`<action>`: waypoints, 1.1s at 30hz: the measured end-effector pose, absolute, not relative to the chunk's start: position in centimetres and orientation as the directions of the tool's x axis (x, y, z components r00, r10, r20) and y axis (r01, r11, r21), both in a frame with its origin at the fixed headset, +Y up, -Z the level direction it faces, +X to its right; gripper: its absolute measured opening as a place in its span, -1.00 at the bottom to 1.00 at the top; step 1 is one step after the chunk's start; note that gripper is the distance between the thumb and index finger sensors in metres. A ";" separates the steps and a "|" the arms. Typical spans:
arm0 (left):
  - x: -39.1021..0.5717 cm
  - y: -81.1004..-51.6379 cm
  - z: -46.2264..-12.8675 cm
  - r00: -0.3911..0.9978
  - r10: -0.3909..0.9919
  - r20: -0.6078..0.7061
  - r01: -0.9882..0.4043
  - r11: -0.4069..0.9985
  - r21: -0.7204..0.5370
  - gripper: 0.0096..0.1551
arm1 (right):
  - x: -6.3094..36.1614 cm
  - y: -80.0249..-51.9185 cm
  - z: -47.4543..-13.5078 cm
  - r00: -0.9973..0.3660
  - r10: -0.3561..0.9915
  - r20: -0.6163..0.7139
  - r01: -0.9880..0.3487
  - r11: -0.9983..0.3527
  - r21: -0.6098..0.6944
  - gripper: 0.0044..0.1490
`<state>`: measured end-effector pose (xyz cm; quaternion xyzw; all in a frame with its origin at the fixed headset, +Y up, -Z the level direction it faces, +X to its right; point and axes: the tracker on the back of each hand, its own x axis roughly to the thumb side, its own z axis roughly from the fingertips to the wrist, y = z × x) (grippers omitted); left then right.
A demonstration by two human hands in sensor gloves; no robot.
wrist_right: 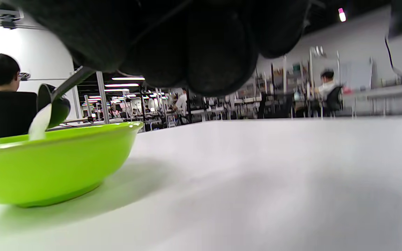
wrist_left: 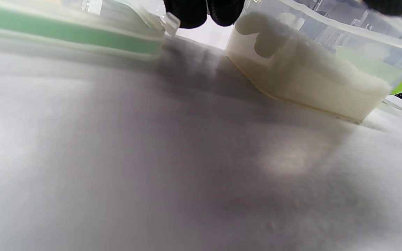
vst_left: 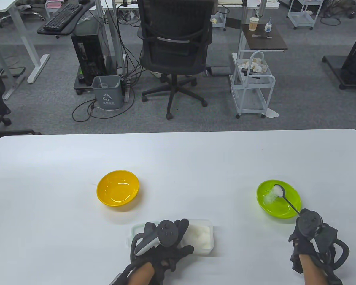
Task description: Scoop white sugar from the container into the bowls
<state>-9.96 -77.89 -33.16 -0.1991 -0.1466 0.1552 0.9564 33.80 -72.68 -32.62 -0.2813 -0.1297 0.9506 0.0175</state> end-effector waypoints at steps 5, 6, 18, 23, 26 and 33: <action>-10.0 -77.9 -33.2 0.907 0.360 0.216 -0.242 0.869 -0.430 0.10 | 32.1 -72.2 -32.7 -0.815 -0.173 -0.553 0.345 -0.912 -0.222 -0.49; -10.0 -77.9 -33.1 0.907 0.360 0.217 -0.242 0.870 -0.430 0.10 | 31.8 -72.2 -32.7 -0.809 -0.194 -0.555 0.371 -0.901 -0.224 -0.48; -10.0 -77.9 -33.1 0.909 0.357 0.216 -0.241 0.872 -0.426 0.10 | 31.2 -72.3 -32.9 -0.812 -0.213 -0.543 0.389 -0.892 -0.232 -0.47; -10.0 -77.8 -33.1 0.909 0.355 0.216 -0.240 0.873 -0.425 0.09 | 30.5 -72.0 -32.8 -0.847 -0.170 -0.504 0.335 -0.906 -0.257 -0.47; -10.0 -77.8 -33.1 0.909 0.356 0.215 -0.241 0.872 -0.426 0.09 | 29.6 -71.8 -32.6 -0.875 -0.156 -0.459 0.309 -0.909 -0.279 -0.48; -10.0 -77.8 -33.1 0.910 0.354 0.216 -0.239 0.873 -0.425 0.09 | 26.8 -71.3 -32.0 -0.946 -0.106 -0.306 0.210 -0.920 -0.330 -0.51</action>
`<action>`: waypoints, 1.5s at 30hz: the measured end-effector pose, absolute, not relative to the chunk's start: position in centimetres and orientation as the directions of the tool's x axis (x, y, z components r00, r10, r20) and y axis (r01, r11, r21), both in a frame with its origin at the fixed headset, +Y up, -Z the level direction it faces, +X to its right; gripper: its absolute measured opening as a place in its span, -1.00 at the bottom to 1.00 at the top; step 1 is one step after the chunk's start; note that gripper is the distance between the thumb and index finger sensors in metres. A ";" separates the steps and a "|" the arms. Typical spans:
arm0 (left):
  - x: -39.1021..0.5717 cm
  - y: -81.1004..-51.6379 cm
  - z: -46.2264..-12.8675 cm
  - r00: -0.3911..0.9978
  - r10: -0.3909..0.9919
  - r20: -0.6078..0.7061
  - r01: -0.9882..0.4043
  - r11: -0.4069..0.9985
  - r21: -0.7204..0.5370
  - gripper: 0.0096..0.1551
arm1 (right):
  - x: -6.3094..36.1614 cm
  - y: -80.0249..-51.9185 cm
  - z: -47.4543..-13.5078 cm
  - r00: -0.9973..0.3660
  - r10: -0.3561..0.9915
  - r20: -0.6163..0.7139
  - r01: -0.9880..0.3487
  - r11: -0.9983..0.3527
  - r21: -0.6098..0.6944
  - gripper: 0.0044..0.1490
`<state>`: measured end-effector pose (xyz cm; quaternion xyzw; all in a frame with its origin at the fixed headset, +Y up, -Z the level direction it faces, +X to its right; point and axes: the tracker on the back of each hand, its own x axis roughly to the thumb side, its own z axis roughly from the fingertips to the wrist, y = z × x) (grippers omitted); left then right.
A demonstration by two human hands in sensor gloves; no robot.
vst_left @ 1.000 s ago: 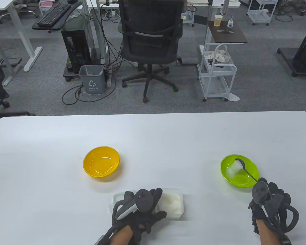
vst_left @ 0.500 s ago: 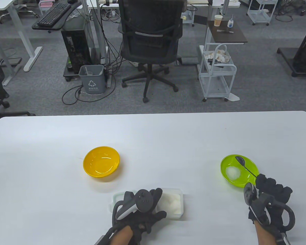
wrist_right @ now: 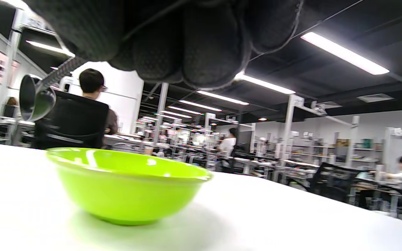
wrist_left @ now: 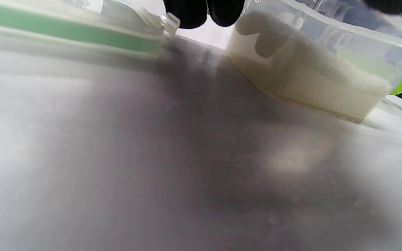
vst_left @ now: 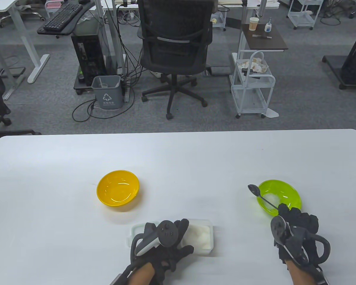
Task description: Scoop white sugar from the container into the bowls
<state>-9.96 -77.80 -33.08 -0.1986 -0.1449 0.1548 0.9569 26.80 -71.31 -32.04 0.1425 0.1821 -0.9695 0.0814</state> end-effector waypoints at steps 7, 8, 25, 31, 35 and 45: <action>-9.9 -77.8 -33.1 0.910 0.354 0.216 -0.238 0.873 -0.426 0.09 | 24.0 -70.7 -30.9 -0.983 -0.092 -0.160 0.148 -0.912 -0.383 -0.53; -9.9 -77.8 -33.1 0.910 0.353 0.216 -0.237 0.873 -0.426 0.09 | 23.7 -70.7 -30.8 -0.985 -0.095 -0.147 0.146 -0.910 -0.387 -0.53; -9.9 -77.8 -33.0 0.911 0.352 0.216 -0.237 0.873 -0.425 0.09 | 18.9 -70.6 -28.3 -0.971 -0.150 0.184 0.056 -0.898 -0.437 -0.55; -9.9 -77.8 -33.0 0.911 0.353 0.216 -0.237 0.873 -0.426 0.09 | 17.0 -71.8 -28.0 -0.930 -0.289 0.230 0.159 -0.876 -0.455 -0.55; -9.9 -77.8 -33.0 0.910 0.354 0.216 -0.238 0.873 -0.427 0.10 | 16.0 -72.3 -27.7 -0.892 -0.394 0.221 0.244 -0.832 -0.499 -0.55; -9.9 -77.8 -33.0 0.910 0.352 0.217 -0.236 0.873 -0.426 0.10 | 15.1 -72.4 -27.3 -0.866 -0.398 0.304 0.227 -0.853 -0.470 -0.58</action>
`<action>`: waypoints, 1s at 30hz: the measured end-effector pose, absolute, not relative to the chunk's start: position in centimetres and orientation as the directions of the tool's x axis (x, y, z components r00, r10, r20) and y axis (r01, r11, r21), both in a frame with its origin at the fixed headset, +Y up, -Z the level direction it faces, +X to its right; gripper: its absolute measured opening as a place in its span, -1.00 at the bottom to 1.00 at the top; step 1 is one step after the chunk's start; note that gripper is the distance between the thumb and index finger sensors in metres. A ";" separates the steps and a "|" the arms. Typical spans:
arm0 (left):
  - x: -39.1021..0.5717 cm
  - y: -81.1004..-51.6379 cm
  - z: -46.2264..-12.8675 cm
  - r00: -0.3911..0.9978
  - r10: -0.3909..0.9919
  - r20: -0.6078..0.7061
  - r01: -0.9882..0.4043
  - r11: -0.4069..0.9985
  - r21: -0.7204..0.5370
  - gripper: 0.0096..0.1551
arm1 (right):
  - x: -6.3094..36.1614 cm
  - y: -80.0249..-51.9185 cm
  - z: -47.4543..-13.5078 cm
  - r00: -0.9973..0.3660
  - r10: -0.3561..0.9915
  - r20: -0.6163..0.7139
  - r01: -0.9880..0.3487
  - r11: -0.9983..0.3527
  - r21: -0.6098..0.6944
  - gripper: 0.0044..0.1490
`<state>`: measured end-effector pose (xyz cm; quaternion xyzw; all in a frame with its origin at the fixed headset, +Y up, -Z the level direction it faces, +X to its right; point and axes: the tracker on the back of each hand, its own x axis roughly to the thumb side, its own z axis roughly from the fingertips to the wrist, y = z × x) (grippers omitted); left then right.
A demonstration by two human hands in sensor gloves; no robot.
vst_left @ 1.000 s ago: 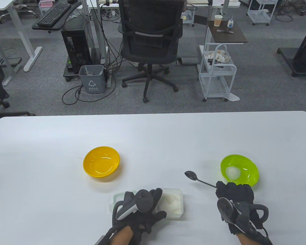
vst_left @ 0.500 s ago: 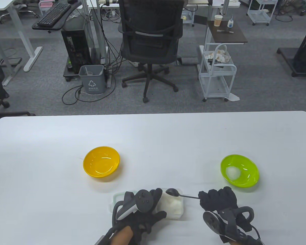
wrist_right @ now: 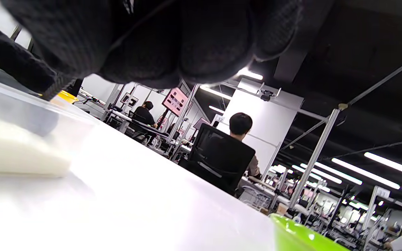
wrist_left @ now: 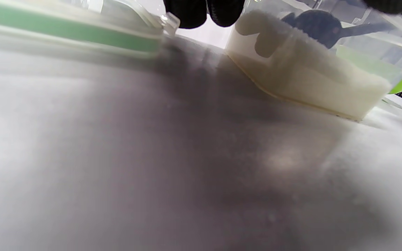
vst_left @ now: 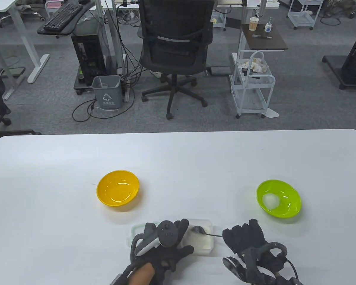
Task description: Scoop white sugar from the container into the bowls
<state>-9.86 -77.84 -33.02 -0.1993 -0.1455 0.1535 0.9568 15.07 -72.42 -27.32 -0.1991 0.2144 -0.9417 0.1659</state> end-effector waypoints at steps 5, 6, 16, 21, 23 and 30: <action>-9.9 -77.8 -33.0 0.911 0.351 0.218 -0.234 0.874 -0.427 0.10 | 15.1 -72.2 -27.5 -0.893 -0.306 0.331 0.150 -0.894 -0.422 -0.59; -9.9 -77.8 -33.0 0.911 0.352 0.217 -0.235 0.873 -0.427 0.10 | 15.1 -72.2 -27.5 -0.900 -0.281 0.333 0.131 -0.904 -0.408 -0.59; -9.9 -77.9 -33.0 0.910 0.352 0.217 -0.236 0.873 -0.428 0.10 | 17.6 -73.3 -29.6 -0.961 0.159 0.225 -0.186 -0.977 -0.105 -0.58; -9.9 -77.9 -33.0 0.910 0.352 0.218 -0.235 0.873 -0.428 0.10 | 19.0 -74.3 -30.6 -0.918 0.386 0.089 -0.379 -0.922 0.082 -0.58; -9.9 -77.9 -33.0 0.910 0.353 0.218 -0.236 0.872 -0.428 0.10 | 19.4 -74.6 -30.9 -0.894 0.446 0.036 -0.437 -0.888 0.142 -0.58; -9.9 -77.9 -33.0 0.910 0.352 0.218 -0.235 0.873 -0.427 0.10 | 20.4 -76.1 -31.6 -0.804 0.585 -0.105 -0.589 -0.762 0.267 -0.57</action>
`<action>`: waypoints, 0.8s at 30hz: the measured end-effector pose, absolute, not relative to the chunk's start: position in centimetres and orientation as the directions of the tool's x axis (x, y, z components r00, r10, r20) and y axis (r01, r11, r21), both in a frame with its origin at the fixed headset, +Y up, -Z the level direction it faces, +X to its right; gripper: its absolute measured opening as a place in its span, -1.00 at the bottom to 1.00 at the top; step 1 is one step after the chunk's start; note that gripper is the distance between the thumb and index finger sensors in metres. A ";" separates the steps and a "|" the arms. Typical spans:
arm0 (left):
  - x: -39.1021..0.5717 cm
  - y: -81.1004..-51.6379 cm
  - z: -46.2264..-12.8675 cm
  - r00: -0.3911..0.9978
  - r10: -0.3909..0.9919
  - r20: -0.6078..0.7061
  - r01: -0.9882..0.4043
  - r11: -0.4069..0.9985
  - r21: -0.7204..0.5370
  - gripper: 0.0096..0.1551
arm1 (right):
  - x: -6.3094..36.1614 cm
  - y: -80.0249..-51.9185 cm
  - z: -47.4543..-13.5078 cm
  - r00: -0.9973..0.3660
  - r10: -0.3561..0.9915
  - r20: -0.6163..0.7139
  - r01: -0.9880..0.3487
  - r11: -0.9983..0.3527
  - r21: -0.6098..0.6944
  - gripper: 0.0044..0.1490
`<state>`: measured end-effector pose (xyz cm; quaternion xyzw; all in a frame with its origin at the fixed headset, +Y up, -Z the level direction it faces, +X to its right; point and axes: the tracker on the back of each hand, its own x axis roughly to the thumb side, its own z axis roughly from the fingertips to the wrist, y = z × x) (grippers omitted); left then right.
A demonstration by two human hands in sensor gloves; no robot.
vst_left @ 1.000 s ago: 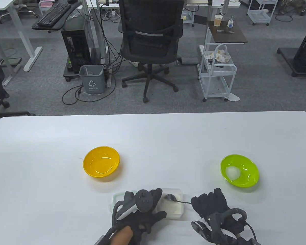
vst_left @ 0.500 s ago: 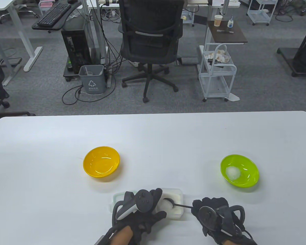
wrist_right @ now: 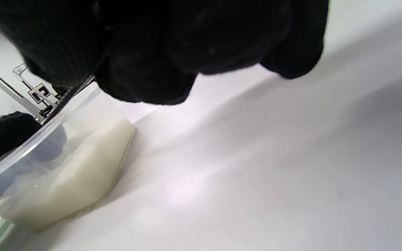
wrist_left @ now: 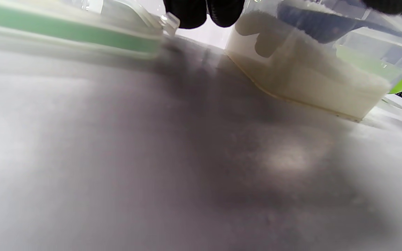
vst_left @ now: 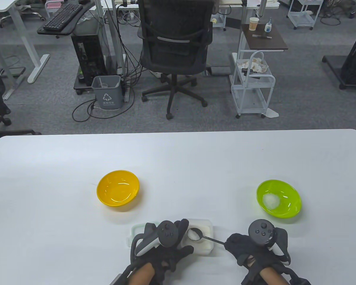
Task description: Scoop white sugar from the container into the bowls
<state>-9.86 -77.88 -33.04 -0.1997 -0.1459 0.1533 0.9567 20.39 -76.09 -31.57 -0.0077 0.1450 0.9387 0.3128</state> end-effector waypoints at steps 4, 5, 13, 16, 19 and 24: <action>-9.9 -77.8 -33.0 0.910 0.355 0.217 -0.237 0.872 -0.429 0.10 | 20.6 -76.5 -31.7 -0.776 0.615 -0.139 -0.626 -0.723 0.292 -0.57; -9.9 -77.8 -33.0 0.909 0.357 0.216 -0.239 0.870 -0.431 0.09 | 20.7 -76.6 -31.8 -0.767 0.625 -0.145 -0.636 -0.712 0.296 -0.57; -9.9 -77.8 -33.0 0.908 0.361 0.213 -0.244 0.868 -0.434 0.09 | 21.4 -76.5 -31.8 -0.741 0.654 -0.150 -0.666 -0.688 0.289 -0.57; -9.9 -77.8 -33.0 0.908 0.360 0.212 -0.243 0.868 -0.432 0.10 | 22.0 -76.2 -31.9 -0.712 0.683 -0.164 -0.698 -0.661 0.275 -0.57; -9.9 -77.8 -33.0 0.908 0.361 0.212 -0.244 0.868 -0.432 0.09 | 22.9 -75.8 -32.0 -0.680 0.711 -0.180 -0.730 -0.632 0.259 -0.57; -9.9 -77.8 -33.0 0.908 0.362 0.212 -0.245 0.868 -0.432 0.09 | 25.2 -75.1 -32.3 -0.628 0.747 -0.216 -0.778 -0.595 0.204 -0.57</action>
